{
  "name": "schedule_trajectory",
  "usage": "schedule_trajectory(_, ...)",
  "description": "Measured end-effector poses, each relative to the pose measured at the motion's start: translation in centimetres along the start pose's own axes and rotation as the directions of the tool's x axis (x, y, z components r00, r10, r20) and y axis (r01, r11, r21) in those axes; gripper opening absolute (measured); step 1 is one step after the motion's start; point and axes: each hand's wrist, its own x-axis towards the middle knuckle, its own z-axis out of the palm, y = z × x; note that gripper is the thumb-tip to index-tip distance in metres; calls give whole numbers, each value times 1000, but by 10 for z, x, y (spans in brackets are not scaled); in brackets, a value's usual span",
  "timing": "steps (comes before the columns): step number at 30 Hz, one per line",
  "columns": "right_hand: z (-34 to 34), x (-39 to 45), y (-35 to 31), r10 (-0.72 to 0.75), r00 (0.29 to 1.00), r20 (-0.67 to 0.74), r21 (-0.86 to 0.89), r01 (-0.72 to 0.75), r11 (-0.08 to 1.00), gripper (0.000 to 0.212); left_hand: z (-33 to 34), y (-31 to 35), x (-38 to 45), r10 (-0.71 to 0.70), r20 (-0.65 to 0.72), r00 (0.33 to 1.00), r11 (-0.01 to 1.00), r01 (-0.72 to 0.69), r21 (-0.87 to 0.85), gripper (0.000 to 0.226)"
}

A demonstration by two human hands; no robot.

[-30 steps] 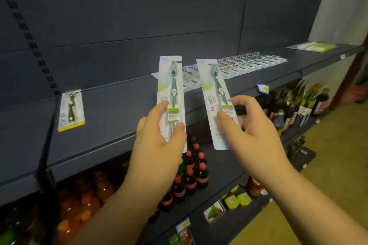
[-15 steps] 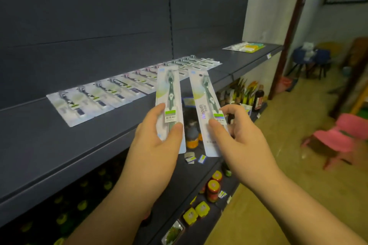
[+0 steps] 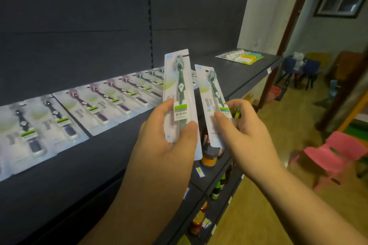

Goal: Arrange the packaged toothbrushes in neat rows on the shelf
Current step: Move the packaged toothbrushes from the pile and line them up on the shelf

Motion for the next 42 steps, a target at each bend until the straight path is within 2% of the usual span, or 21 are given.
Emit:
schedule_trajectory(4, -5, 37, 21, -15, 999, 38, 34, 13, 999, 26, 20, -1, 26, -8, -24, 1000, 992, 11, 126, 56)
schedule_trajectory(10, -31, 92, 63, -25, 993, 117, 74, 16, 997, 25, 77, -9, 68, 21, -114, 993, 958, 12, 285, 61)
schedule_trajectory(16, -80, 160, 99, -40, 968, 249, 92, 17, 996, 20, 153, -4, 101, 55, -241, 969, 960, 15, 280, 63)
schedule_trajectory(21, -106, 199, 129, -80, 942, 326, 184, 20, 983, 18, 204, 2, 123, -21, -310, 950, 966, 100, 240, 63)
schedule_trajectory(26, -105, 227, 156, -87, 913, 399, 214, 0, 977, 16, 228, 4, 137, -86, -362, 928, 955, 181, 237, 65)
schedule_trajectory(31, -91, 264, 163, -123, 894, 432, 237, 20, 971, 18, 231, 2, 165, -50, -401, 915, 920, 199, 338, 69)
schedule_trajectory(34, -75, 292, 166, -150, 886, 440, 183, 75, 980, 23, 230, -7, 186, -73, -368, 927, 877, 236, 419, 70)
schedule_trajectory(37, -62, 327, 168, -173, 857, 485, 44, 173, 984, 26, 228, -14, 213, -100, -372, 923, 842, 277, 463, 70)
schedule_trajectory(42, -47, 384, 173, -182, 796, 577, -218, 365, 905, 25, 231, -20, 258, -72, -434, 898, 801, 311, 511, 70)
